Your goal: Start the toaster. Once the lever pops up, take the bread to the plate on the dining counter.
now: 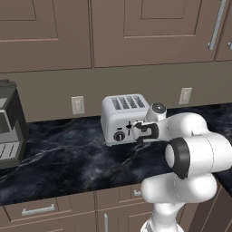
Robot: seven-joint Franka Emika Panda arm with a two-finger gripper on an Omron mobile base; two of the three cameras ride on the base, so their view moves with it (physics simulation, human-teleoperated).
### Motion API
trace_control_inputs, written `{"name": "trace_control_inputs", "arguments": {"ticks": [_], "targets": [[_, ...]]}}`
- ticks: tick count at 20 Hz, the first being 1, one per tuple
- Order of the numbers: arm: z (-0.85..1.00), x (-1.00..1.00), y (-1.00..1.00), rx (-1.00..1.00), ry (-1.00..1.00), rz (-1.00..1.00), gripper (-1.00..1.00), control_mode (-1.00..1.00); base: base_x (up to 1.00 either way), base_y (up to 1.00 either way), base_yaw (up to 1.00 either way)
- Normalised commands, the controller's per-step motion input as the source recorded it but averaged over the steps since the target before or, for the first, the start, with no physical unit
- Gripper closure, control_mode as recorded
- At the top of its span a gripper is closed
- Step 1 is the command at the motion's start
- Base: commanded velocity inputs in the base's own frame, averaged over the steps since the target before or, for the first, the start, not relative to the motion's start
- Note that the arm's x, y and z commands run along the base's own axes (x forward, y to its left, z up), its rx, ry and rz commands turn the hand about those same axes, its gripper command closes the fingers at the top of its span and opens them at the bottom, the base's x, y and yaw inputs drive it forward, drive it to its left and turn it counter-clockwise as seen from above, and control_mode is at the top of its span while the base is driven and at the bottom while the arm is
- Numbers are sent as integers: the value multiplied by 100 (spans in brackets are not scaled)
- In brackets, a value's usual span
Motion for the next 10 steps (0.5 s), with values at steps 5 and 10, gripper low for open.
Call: {"name": "trace_control_inputs", "arguments": {"ticks": [5,10], "targets": [[-8,0,0,0,0,0,-100,-100,0,0,0],[-1,0,1,0,0,0,-100,-100,0,0,0]]}}
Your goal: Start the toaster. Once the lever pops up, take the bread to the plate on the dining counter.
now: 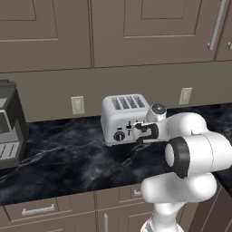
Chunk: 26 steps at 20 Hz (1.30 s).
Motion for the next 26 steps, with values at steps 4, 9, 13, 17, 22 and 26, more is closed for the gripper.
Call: {"name": "trace_control_inputs", "arguments": {"ticks": [4,9,13,17,22,26], "targets": [[0,0,0,0,0,0,-100,-100,0,0,0],[1,0,0,0,0,0,-100,-100,0,0,0],[8,-1,0,0,-2,0,-100,-100,0,0,0],[21,-9,0,0,-3,0,-100,-100,0,0,0],[28,-9,0,0,0,0,-100,-100,0,0,0],[39,-1,0,0,0,0,-100,-100,0,0,0]]}}
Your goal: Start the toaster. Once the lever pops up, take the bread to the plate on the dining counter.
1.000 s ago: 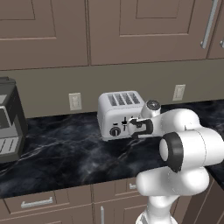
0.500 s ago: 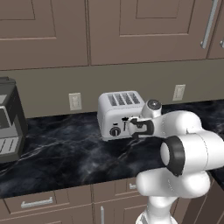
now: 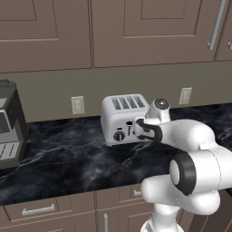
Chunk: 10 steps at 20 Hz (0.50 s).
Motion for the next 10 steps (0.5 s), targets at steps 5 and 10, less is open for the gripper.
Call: {"name": "trace_control_inputs", "arguments": {"ticks": [5,10], "targets": [[42,0,0,0,0,0,-100,-100,0,0,0],[40,0,0,0,0,0,-100,-100,0,0,0]]}}
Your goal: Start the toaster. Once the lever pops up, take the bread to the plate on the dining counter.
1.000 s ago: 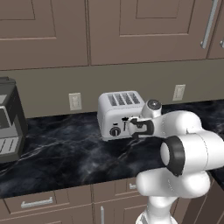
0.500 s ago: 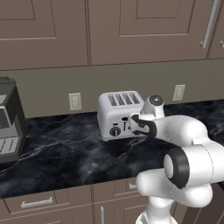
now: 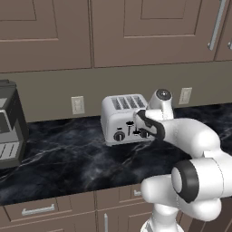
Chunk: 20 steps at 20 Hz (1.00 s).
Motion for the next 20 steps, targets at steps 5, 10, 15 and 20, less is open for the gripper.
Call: {"name": "trace_control_inputs", "arguments": {"ticks": [5,10,15,20], "targets": [[29,0,0,0,0,0,-100,-100,0,0,0],[10,0,7,0,-3,0,-100,-100,0,0,0],[14,0,12,0,-5,0,-100,-100,0,0,0],[15,0,11,0,-5,0,-100,-100,0,0,0]]}}
